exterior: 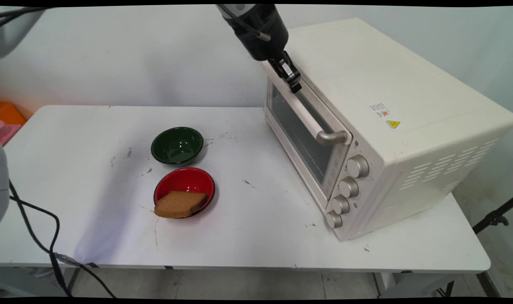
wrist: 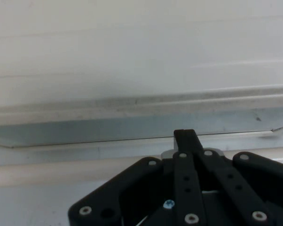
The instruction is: Open the oven
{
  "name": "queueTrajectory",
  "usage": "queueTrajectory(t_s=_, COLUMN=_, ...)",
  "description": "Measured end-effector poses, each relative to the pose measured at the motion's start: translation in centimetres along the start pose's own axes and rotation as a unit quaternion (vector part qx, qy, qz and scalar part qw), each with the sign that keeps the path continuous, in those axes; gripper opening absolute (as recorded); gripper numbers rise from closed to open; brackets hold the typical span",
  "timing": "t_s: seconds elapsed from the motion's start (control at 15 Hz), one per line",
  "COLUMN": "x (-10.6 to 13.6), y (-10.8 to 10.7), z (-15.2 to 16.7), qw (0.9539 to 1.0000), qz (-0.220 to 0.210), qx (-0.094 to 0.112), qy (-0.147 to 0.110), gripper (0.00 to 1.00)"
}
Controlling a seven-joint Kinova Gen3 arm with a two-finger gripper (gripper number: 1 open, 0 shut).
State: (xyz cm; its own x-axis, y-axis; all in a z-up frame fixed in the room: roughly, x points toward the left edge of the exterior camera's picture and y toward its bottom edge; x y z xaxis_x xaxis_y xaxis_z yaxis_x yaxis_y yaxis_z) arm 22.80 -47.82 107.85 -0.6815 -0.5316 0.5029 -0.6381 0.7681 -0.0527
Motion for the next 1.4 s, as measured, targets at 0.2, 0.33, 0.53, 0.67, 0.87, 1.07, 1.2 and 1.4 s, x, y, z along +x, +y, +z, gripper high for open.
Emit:
queueTrajectory(t_s=0.2, x=-0.7, y=0.1, z=0.1, qw=1.0, qz=0.001, qx=0.002, qy=0.002, gripper=0.0)
queueTrajectory(t_s=0.33, x=-1.3, y=0.2, z=0.1, qw=1.0, qz=0.001, qx=0.003, qy=0.003, gripper=0.0)
queueTrajectory(t_s=0.53, x=-2.3, y=0.4, z=0.0, qw=1.0, qz=-0.002, qx=0.004, qy=0.006, gripper=0.0)
queueTrajectory(t_s=0.67, x=-3.0, y=0.4, z=-0.2, qw=0.9999, qz=-0.004, qx=0.005, qy=0.01, gripper=0.0)
queueTrajectory(t_s=0.87, x=-4.3, y=0.2, z=-0.6, qw=0.9998, qz=-0.01, qx=0.005, qy=0.018, gripper=0.0)
queueTrajectory(t_s=1.07, x=-6.1, y=0.0, z=-0.7, qw=0.9996, qz=-0.013, qx=0.004, qy=0.025, gripper=0.0)
queueTrajectory(t_s=1.2, x=-7.4, y=-0.2, z=-0.7, qw=0.9995, qz=-0.012, qx=0.003, qy=0.03, gripper=0.0)
queueTrajectory(t_s=1.4, x=-9.1, y=-0.4, z=-0.6, qw=0.9992, qz=-0.01, qx=0.002, qy=0.038, gripper=0.0)
